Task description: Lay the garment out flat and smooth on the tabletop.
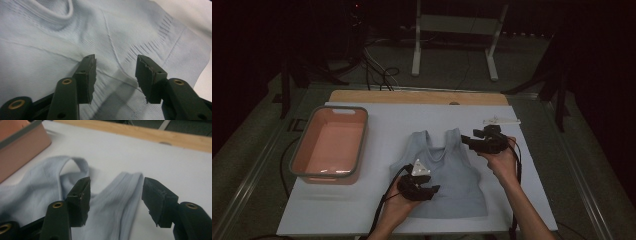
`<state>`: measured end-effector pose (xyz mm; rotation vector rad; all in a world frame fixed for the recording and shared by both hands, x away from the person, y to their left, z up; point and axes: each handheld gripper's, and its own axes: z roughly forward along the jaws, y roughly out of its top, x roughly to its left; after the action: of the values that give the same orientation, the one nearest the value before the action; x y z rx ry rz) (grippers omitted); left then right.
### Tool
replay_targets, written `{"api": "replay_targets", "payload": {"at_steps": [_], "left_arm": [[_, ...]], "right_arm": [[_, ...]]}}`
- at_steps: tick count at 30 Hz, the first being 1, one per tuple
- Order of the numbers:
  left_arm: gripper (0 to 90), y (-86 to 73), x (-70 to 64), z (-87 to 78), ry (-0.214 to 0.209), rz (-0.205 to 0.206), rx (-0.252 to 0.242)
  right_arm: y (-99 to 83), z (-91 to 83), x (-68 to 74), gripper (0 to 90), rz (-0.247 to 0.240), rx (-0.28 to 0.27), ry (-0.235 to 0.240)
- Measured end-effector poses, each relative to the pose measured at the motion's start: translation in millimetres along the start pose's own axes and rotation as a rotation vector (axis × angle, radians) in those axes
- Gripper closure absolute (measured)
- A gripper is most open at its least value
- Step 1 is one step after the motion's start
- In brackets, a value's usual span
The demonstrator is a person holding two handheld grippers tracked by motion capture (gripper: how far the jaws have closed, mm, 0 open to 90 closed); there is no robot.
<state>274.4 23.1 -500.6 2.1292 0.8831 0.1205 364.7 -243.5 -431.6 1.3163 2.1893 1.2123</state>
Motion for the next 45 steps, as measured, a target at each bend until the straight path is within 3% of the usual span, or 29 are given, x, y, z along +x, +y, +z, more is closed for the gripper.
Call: {"api": "replay_targets", "payload": {"at_steps": [12,21,28,34,39,45], "left_arm": [[39.6,1.7,17.7,-26.7,0.087,-0.043,-0.074],[32.5,-3.5,32.0,-45.4,0.153,-0.074,-0.102],[32.9,-11.6,41.8,-58.8,0.193,-0.093,-0.108],[35.4,-24.3,49.8,-64.0,0.215,-0.109,-0.071],[36.8,-27.8,52.5,-59.7,0.217,-0.107,-0.042],[37.0,-28.1,50.0,-52.6,0.198,-0.100,-0.018]], "right_arm": [[-32.1,-0.2,-0.7,39.9,-0.011,0.083,0.008],[-54.2,-4.9,-0.8,38.7,0.002,0.147,0.003],[-70.4,-10.9,-3.3,40.2,0.014,0.193,-0.001],[-93.5,-10.8,-10.6,49.1,0.082,0.257,0.043],[-96.3,-11.0,-6.0,78.8,0.079,0.279,0.082],[-96.7,-21.3,-1.3,81.6,0.053,0.263,0.074]]}}
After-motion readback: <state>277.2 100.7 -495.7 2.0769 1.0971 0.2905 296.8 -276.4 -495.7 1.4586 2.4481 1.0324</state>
